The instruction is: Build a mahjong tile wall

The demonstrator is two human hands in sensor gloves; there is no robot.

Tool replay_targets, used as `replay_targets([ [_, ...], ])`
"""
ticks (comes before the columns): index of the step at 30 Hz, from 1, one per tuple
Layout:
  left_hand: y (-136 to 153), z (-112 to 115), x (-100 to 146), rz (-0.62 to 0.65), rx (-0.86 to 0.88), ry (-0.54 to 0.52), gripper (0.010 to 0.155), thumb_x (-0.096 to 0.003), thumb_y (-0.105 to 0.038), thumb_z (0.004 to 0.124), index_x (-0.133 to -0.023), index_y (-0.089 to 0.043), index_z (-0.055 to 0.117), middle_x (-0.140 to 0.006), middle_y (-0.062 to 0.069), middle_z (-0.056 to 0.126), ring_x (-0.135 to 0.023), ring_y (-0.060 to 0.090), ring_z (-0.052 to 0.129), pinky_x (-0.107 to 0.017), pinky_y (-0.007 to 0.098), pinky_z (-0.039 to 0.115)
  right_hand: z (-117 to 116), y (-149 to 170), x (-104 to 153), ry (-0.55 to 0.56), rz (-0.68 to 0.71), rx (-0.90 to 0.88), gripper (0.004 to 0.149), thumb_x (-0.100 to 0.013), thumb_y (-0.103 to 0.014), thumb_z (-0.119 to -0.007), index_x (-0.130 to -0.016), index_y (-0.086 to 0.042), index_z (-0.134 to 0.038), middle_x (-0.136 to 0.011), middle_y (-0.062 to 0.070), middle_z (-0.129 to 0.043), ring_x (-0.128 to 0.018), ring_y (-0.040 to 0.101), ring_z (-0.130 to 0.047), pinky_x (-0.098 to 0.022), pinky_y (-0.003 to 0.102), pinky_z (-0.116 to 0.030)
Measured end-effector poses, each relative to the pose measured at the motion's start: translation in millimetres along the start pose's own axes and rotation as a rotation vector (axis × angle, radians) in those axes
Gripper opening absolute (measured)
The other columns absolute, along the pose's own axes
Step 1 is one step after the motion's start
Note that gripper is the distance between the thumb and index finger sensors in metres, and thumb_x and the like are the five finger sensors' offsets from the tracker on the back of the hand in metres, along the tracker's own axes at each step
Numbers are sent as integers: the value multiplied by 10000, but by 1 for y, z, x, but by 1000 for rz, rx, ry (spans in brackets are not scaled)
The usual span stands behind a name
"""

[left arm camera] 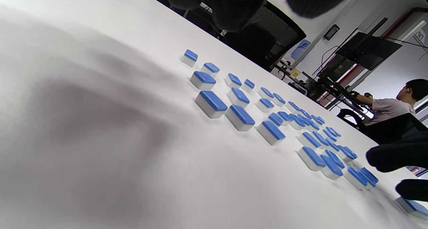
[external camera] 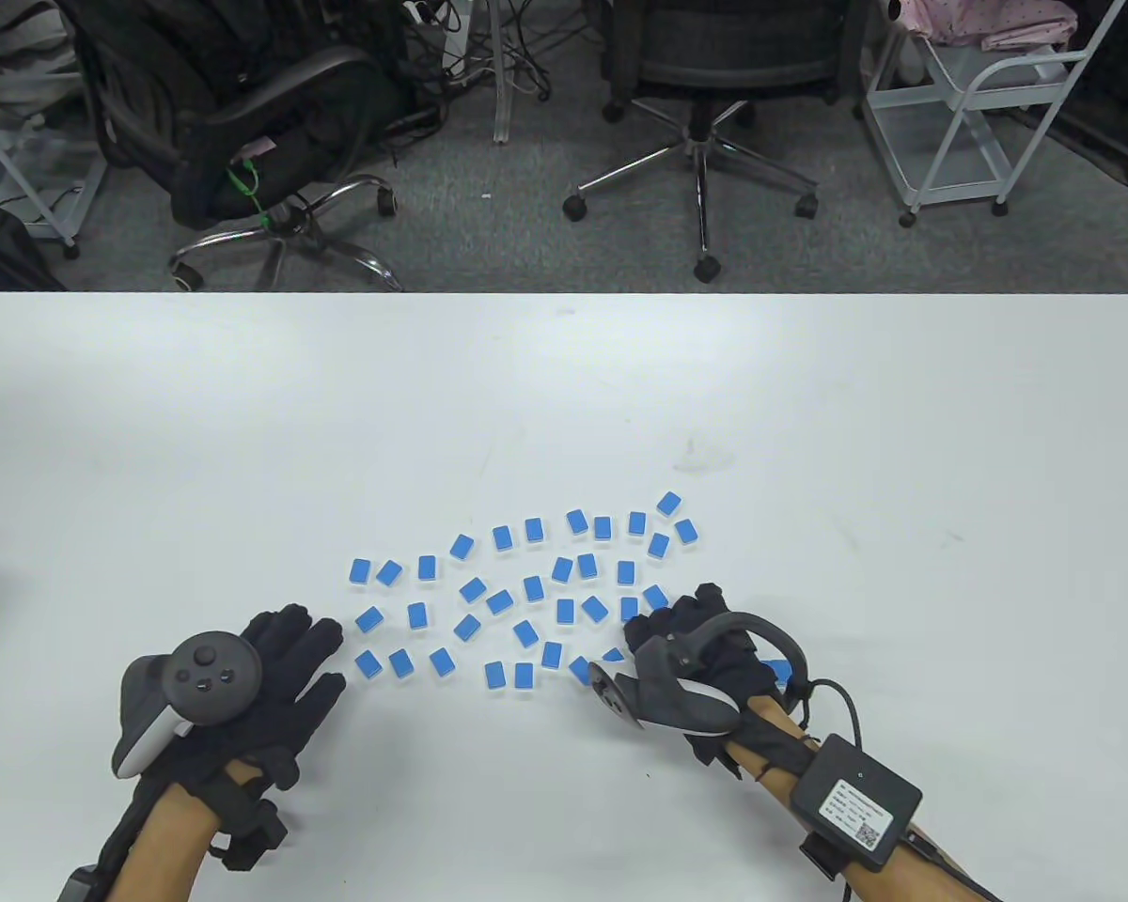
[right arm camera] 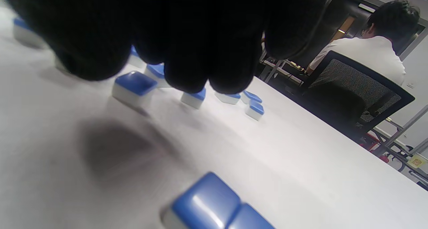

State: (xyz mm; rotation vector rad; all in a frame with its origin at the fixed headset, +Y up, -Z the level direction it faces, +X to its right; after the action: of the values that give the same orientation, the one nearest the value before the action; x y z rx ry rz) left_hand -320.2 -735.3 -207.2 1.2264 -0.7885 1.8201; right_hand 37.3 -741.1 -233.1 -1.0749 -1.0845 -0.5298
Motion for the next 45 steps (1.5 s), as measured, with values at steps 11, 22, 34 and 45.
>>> replay_targets([
  [11,-2,-4,-3,11,-9,-12,679,-509,-591,569,-1125,-322,475,-1208,45,277,-1123,364,221,-768,670,243,-9,-2,-12,-41,-1,-23,558,-302,-431,-924,-809,-226,-819,-692,-6,-1003,-619,246,-996,-625,528,-744],
  [22,-1,-5,-1,2,-1,-14,682,-509,-591,570,-1128,-319,473,-1208,43,272,-1123,364,220,-768,670,241,-1,79,20,-42,-95,-266,568,-320,-488,-879,-817,-232,-778,-736,7,-932,-738,311,-885,-706,613,-609],
  [34,0,1,-2,-9,3,4,680,-509,-590,570,-1126,-320,473,-1207,46,273,-1121,366,222,-767,670,244,-33,69,40,-49,-79,-190,579,-312,-493,-868,-812,-214,-785,-1055,70,-651,-1019,383,-585,-753,673,-438],
  [45,1,3,-5,-10,1,22,678,-509,-591,568,-1125,-322,473,-1207,45,273,-1121,366,224,-767,669,243,-38,66,38,-57,-69,-199,580,-317,-487,-869,-821,-215,-780,-1044,59,-670,-1013,373,-606,-752,672,-447],
])
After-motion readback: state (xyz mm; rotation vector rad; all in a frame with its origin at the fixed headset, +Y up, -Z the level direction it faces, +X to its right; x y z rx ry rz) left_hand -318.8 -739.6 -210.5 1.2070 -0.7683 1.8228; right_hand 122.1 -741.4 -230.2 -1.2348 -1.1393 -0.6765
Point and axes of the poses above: the tracker on the back of each hand, its own y axis roughly to the little-finger side, its own x axis roughly from the fingertips to the wrist, z = x × y, the point moved 3 cm from there along -x, roughly from the wrist to the fingertips
